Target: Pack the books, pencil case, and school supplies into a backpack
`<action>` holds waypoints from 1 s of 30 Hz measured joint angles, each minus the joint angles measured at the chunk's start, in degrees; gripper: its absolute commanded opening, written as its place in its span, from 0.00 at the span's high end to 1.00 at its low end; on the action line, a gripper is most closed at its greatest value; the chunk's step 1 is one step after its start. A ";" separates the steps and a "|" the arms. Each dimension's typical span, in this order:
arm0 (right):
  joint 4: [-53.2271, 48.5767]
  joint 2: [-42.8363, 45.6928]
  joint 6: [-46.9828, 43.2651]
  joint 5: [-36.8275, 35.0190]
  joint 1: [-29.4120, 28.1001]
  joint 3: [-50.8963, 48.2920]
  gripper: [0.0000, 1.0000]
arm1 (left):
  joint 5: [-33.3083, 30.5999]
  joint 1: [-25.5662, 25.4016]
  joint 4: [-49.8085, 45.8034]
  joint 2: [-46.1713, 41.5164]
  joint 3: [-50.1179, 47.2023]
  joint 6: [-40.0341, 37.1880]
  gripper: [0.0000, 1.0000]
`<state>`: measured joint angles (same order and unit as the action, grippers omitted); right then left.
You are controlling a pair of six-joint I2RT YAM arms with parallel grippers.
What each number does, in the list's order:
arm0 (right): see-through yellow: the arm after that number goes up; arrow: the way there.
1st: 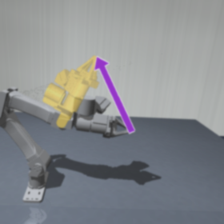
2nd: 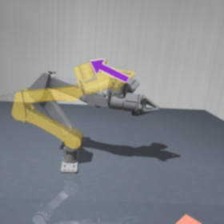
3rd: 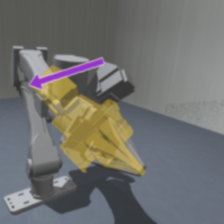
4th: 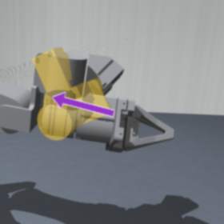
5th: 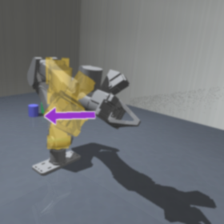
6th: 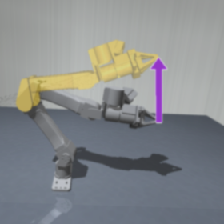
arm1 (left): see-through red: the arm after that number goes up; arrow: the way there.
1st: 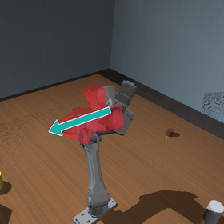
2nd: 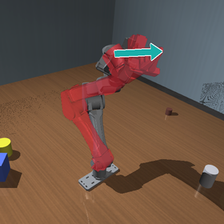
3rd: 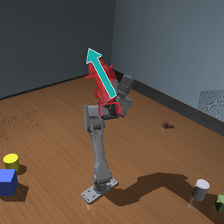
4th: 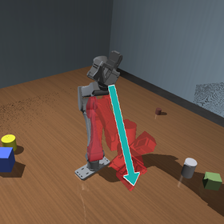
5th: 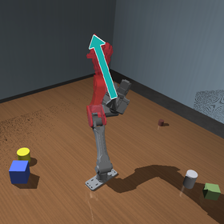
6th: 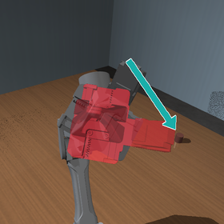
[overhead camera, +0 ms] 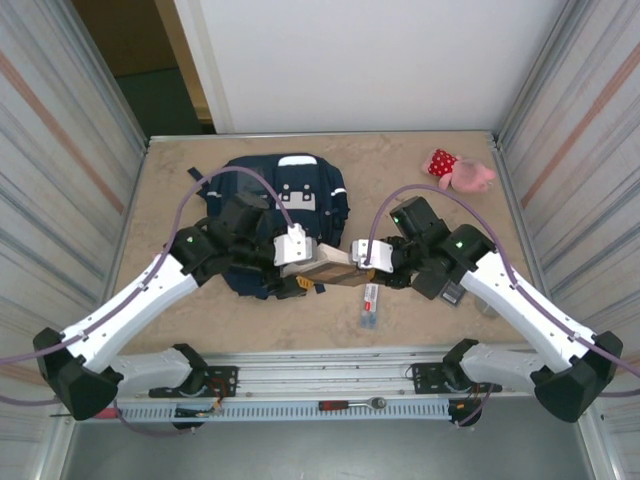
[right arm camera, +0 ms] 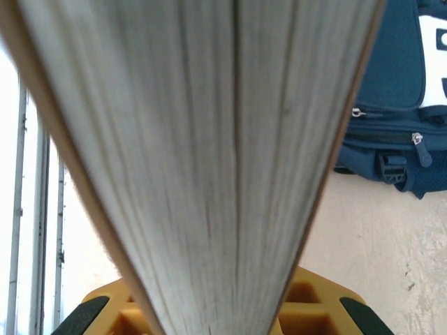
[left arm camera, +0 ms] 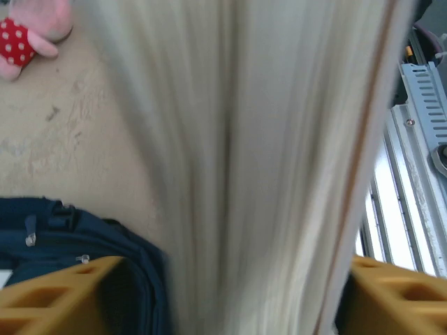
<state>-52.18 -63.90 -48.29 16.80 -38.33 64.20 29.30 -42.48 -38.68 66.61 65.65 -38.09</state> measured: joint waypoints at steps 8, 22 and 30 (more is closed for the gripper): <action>5.14 2.12 6.49 12.79 11.58 -0.72 0.25 | 11.08 9.14 10.12 -3.65 -7.69 6.95 1.00; 35.19 19.08 45.59 40.17 28.61 -23.34 0.05 | 30.16 16.20 34.42 -9.16 -15.58 28.37 1.00; 49.24 18.93 57.24 44.61 21.97 -24.74 0.34 | 33.81 16.20 43.12 -7.50 -15.89 36.30 1.00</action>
<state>-2.94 -44.97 8.95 61.41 -16.36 39.46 63.11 -26.28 4.45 59.11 49.76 -1.78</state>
